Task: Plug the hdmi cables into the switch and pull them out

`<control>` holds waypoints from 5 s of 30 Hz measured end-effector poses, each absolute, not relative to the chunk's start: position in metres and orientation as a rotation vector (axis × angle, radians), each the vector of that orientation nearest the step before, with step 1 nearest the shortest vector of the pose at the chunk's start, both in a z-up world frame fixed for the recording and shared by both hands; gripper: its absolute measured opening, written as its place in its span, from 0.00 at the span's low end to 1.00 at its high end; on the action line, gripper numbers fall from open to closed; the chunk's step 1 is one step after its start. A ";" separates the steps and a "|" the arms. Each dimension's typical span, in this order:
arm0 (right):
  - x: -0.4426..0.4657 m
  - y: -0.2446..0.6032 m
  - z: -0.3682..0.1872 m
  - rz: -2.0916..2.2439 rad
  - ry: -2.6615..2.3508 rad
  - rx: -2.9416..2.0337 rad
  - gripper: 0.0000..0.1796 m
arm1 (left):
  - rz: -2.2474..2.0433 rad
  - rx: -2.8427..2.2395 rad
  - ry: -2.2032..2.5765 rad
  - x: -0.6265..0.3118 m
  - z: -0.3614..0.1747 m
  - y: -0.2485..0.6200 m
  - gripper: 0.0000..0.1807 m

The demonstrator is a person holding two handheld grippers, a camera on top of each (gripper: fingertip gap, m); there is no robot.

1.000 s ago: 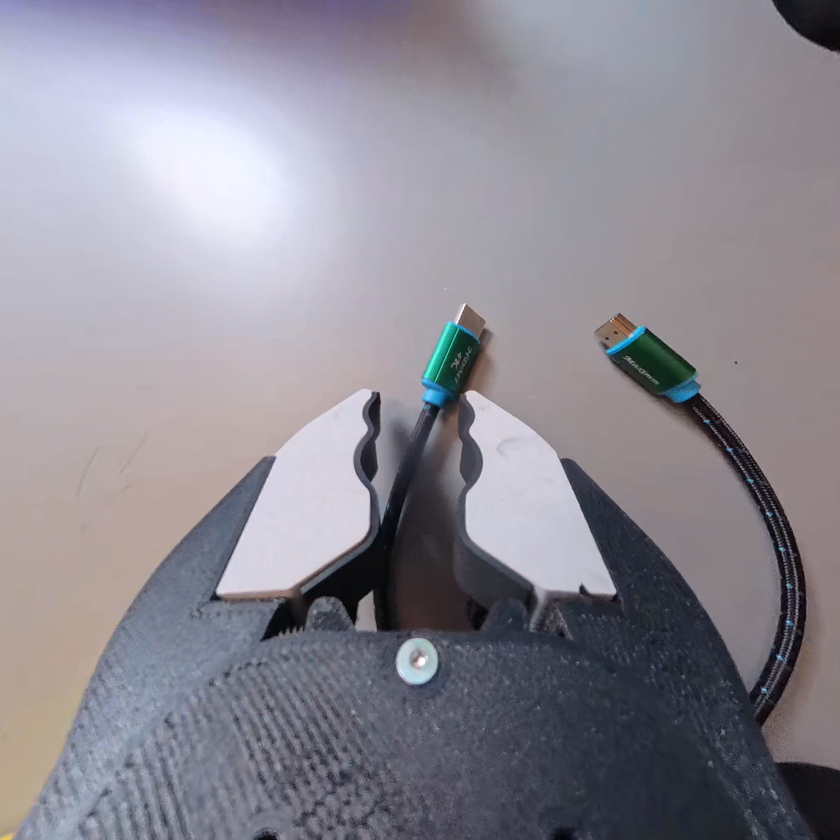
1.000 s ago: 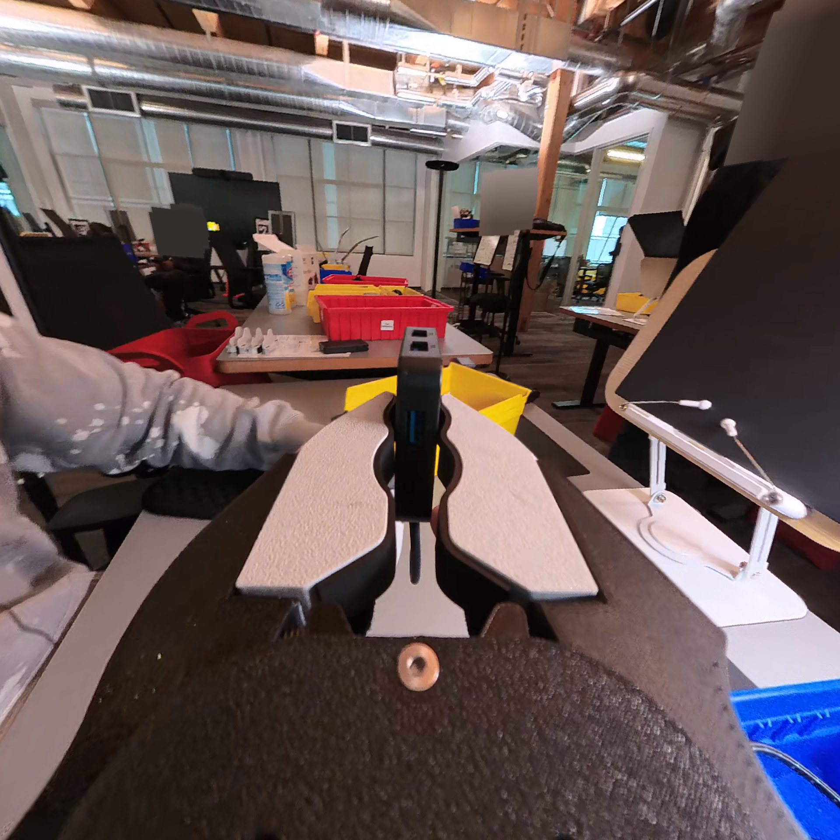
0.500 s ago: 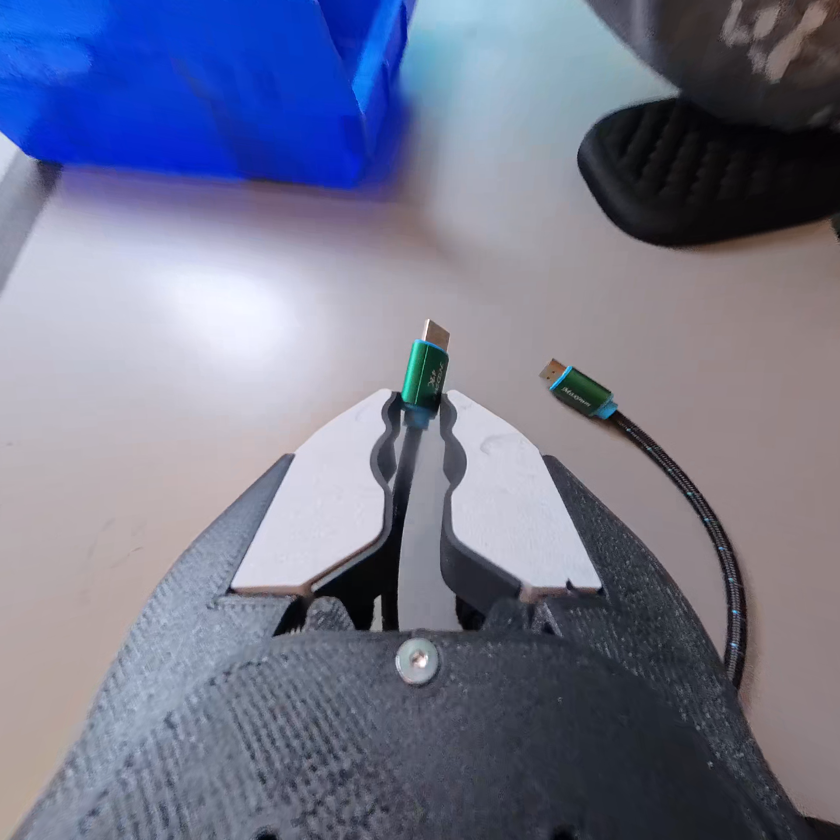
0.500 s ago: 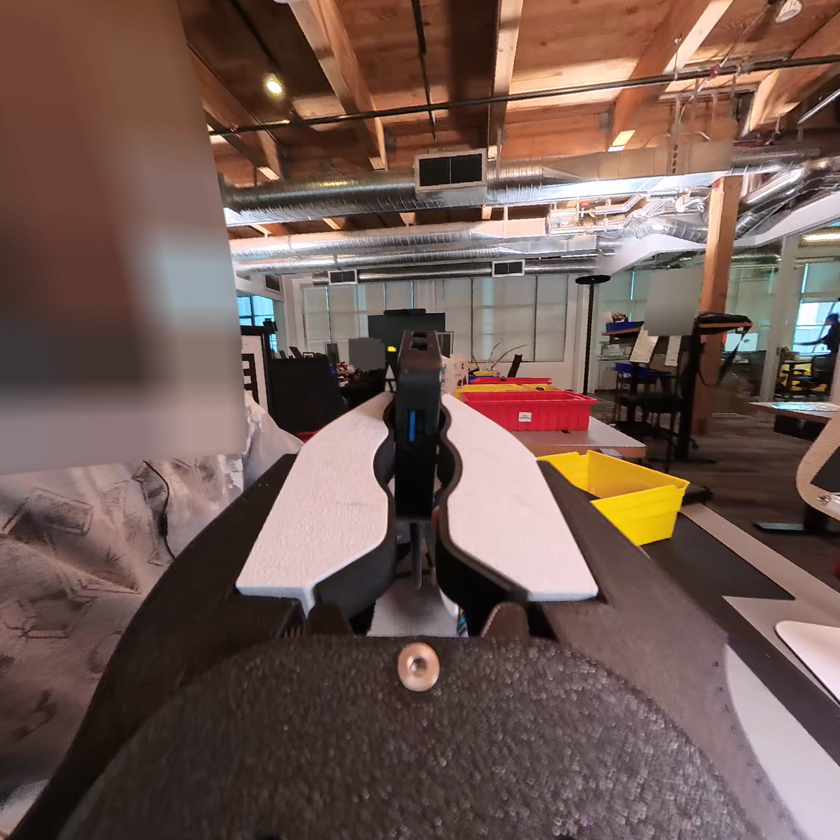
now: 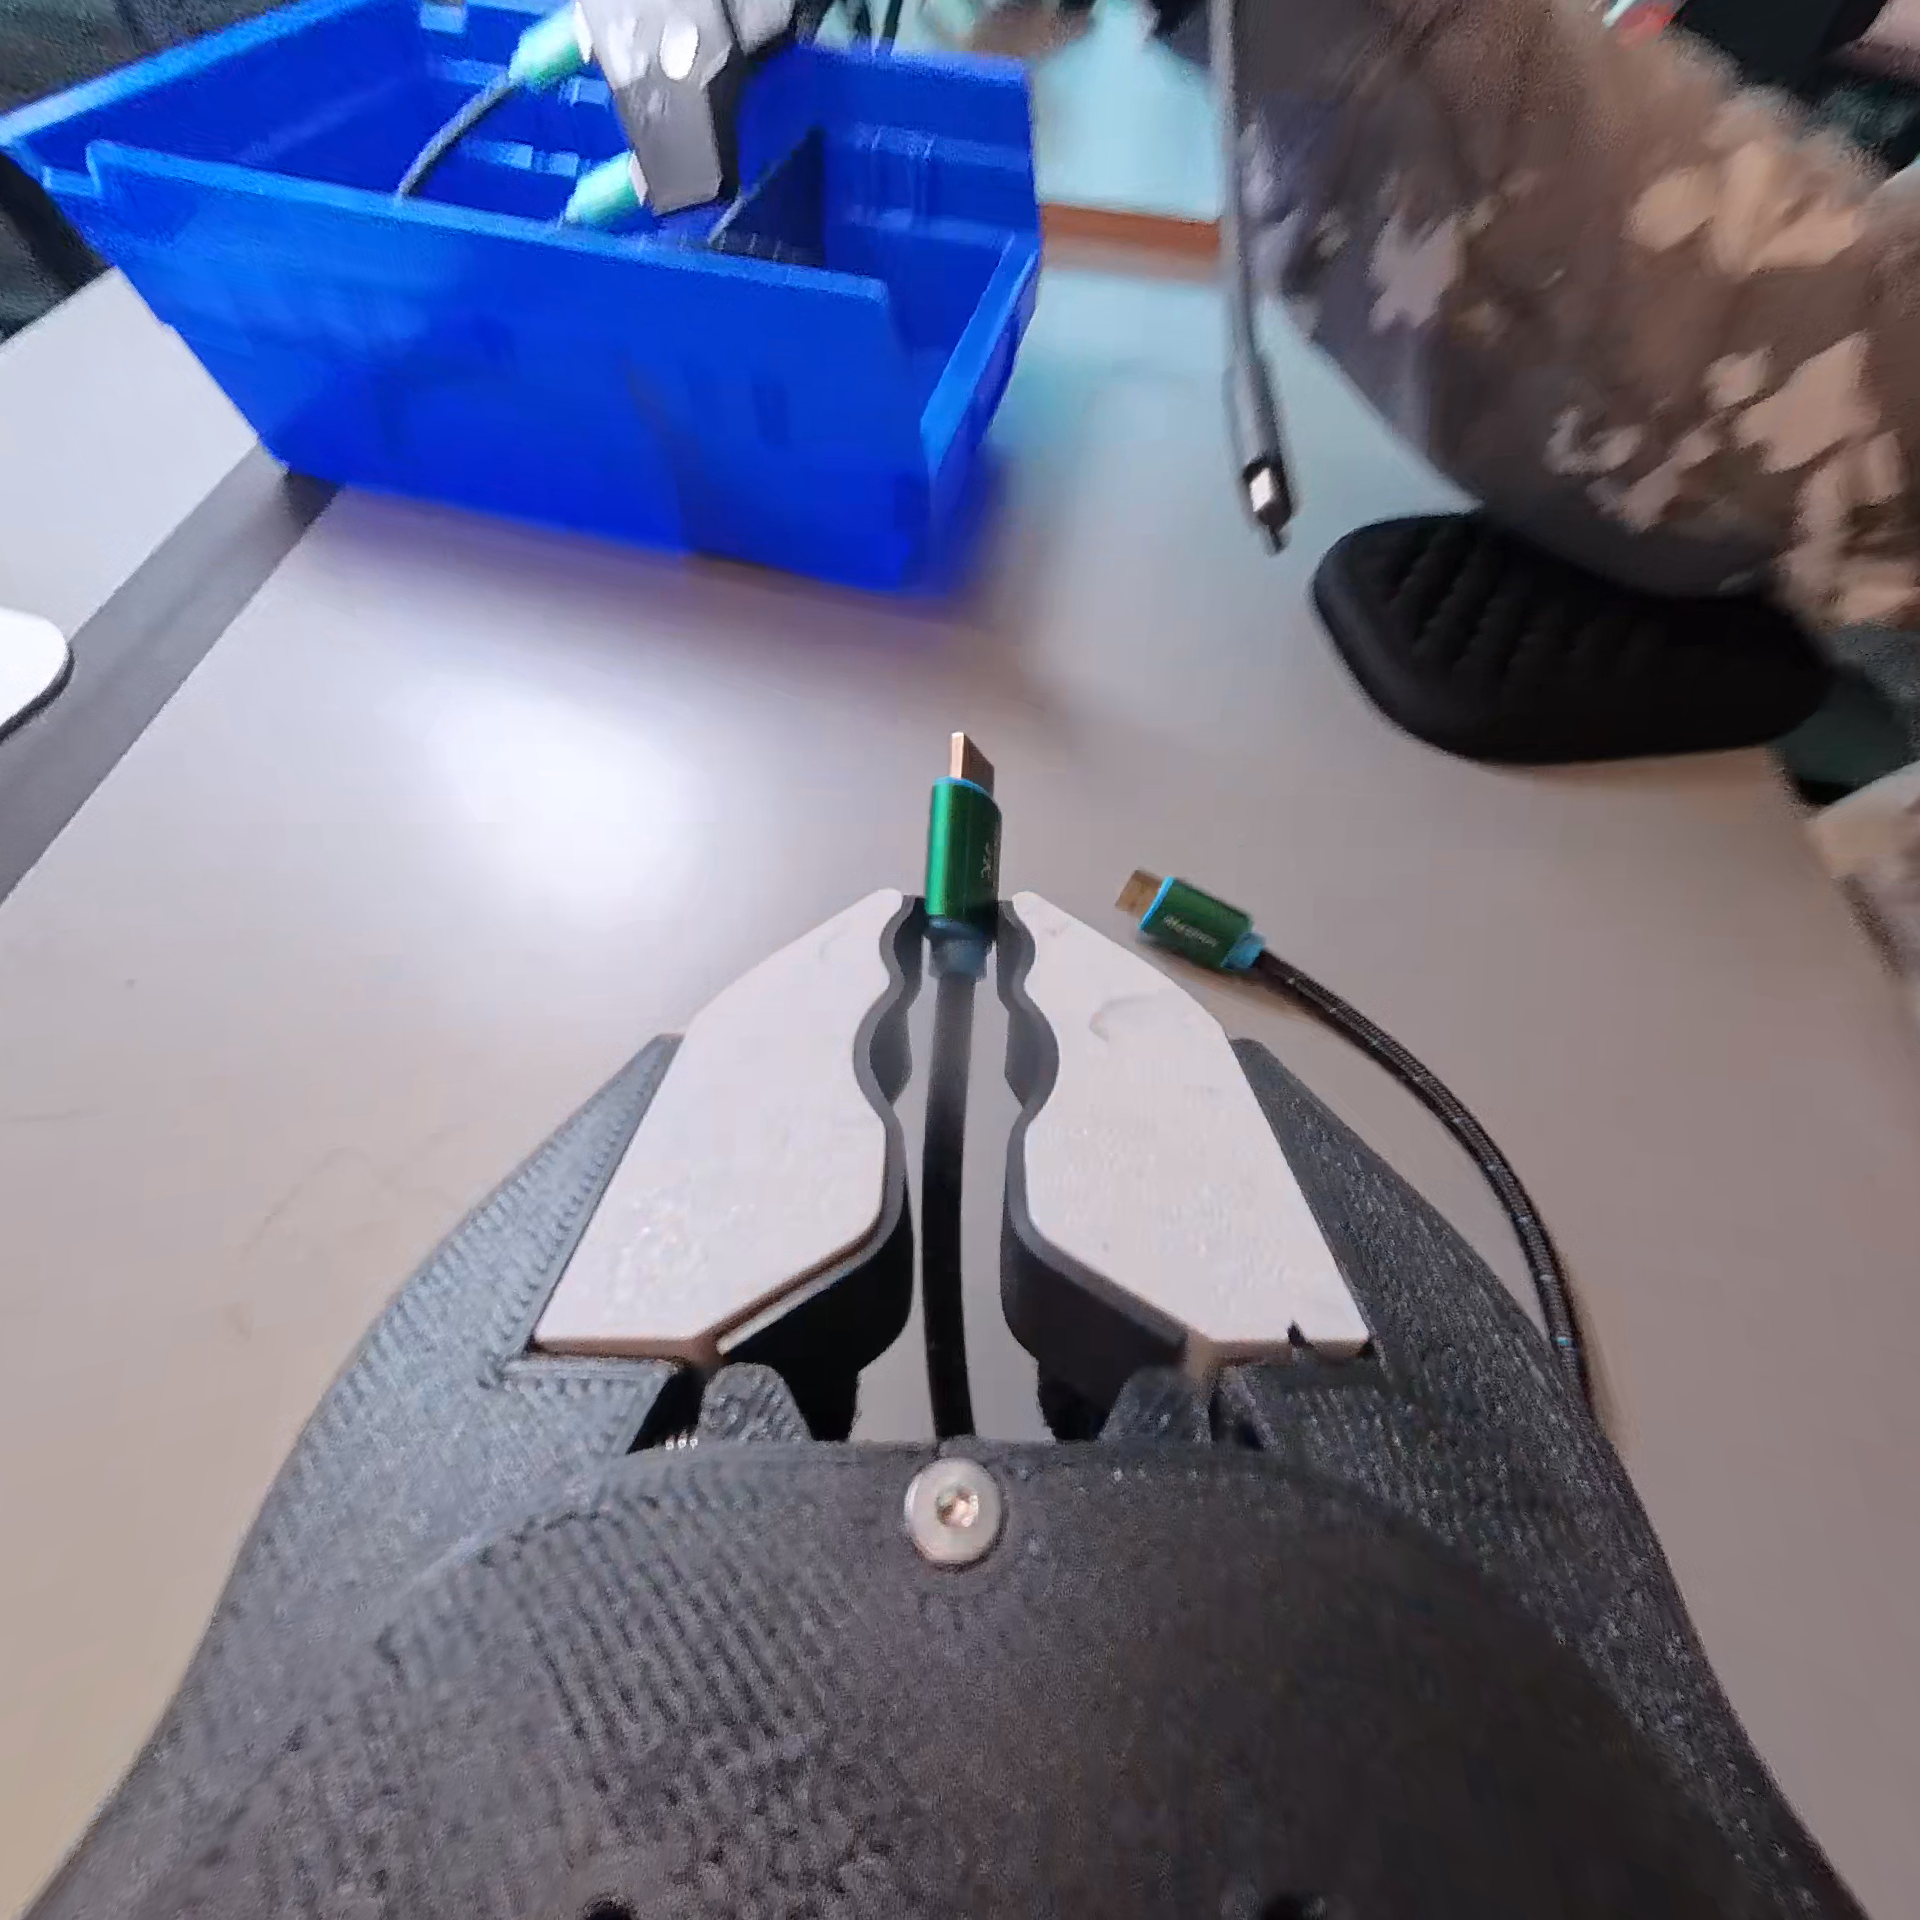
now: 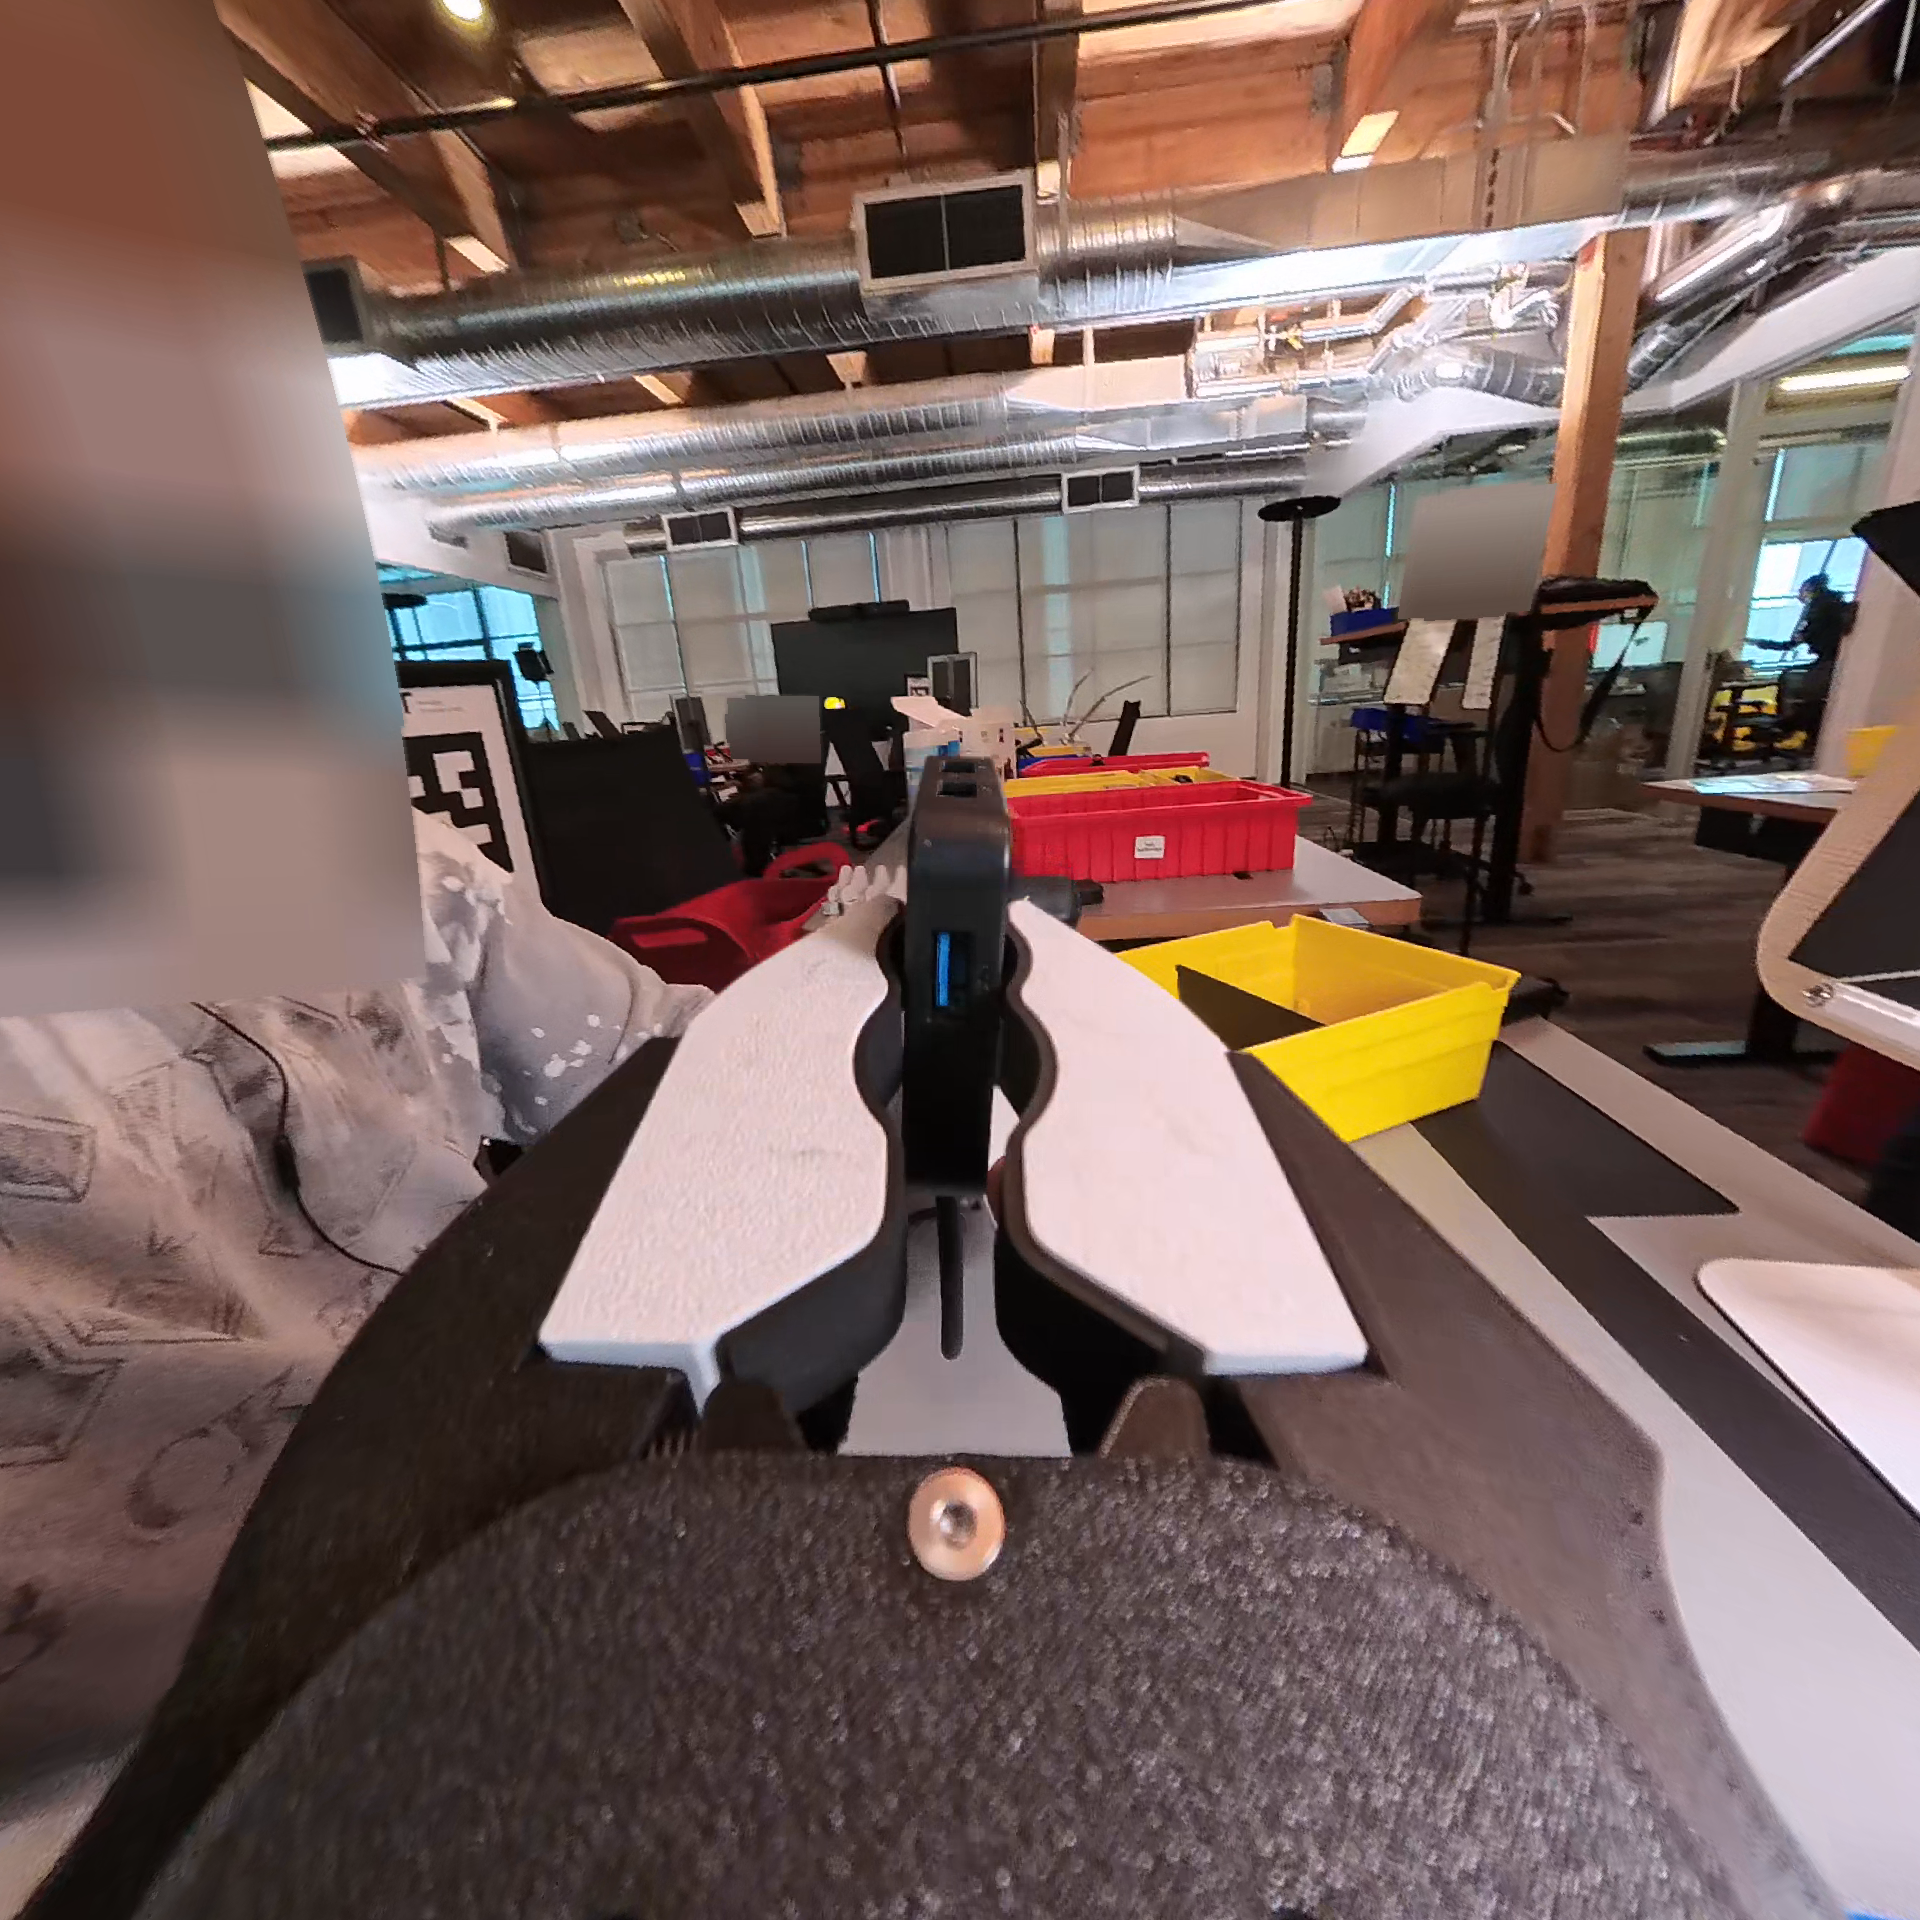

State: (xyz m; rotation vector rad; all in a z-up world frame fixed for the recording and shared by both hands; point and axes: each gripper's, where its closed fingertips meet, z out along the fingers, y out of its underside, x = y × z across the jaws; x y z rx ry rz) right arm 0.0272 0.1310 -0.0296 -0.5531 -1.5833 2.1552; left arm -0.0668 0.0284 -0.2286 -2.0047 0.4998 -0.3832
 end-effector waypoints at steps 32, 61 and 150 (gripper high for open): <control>0.058 0.182 0.014 2.086 -1.209 -0.602 0.07 | -0.859 -1.944 0.053 -0.006 -0.132 -0.047 0.04; 0.024 0.161 -0.035 2.243 -1.458 -0.635 0.07 | -0.189 -2.211 0.816 -0.030 -0.310 0.033 0.08; -0.049 0.110 -0.100 2.160 -1.658 -0.899 0.07 | -0.612 -2.198 0.212 -0.091 -0.190 0.063 0.08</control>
